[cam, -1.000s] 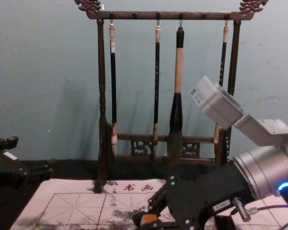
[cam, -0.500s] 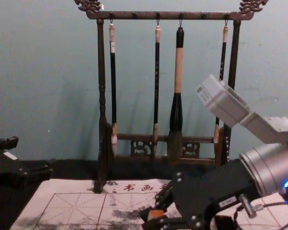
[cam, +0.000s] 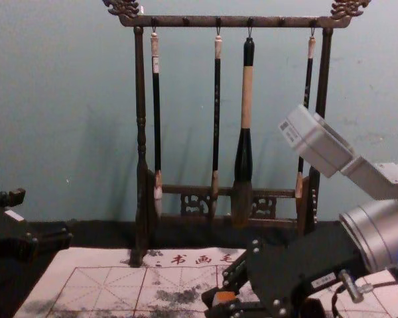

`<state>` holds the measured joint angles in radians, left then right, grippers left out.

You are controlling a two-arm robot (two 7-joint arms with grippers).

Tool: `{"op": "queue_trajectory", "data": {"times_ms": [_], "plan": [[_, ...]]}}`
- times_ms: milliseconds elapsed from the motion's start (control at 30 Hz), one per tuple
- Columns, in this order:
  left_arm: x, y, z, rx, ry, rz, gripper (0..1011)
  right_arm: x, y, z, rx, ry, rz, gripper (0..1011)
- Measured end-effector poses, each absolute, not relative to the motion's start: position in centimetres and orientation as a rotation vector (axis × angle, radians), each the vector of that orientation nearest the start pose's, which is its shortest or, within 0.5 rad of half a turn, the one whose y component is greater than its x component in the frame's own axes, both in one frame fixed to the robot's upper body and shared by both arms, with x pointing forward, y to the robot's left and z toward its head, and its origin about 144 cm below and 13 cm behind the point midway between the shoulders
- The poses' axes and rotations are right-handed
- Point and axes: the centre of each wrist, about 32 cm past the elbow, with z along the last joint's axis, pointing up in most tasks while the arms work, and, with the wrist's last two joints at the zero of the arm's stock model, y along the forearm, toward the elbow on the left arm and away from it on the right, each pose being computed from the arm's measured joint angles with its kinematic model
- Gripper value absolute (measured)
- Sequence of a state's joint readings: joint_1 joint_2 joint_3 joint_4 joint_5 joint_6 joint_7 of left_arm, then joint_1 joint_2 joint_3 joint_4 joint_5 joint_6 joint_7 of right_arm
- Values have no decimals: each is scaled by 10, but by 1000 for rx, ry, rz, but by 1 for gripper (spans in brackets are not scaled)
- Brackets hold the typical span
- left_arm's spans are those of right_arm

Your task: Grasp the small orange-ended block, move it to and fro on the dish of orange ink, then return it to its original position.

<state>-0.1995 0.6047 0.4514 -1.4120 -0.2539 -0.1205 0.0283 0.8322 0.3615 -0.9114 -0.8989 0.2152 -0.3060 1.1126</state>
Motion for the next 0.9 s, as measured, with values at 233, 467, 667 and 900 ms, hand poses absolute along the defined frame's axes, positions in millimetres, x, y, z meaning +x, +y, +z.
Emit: {"op": "queue_trajectory", "data": {"times_ms": [233, 467, 667, 900], "plan": [[489, 310, 1140, 304, -285, 1248, 1001, 630, -214, 1199, -507, -351, 68, 133], [489, 310, 1140, 304, -285, 1248, 1001, 629, -214, 1201, -506, -358, 69, 133], [489, 310, 1140, 304, -285, 1248, 1001, 625, -216, 1206, -496, -370, 64, 133], [489, 310, 1140, 305, -285, 1248, 1001, 617, -220, 1217, -467, -393, 52, 133]]}}
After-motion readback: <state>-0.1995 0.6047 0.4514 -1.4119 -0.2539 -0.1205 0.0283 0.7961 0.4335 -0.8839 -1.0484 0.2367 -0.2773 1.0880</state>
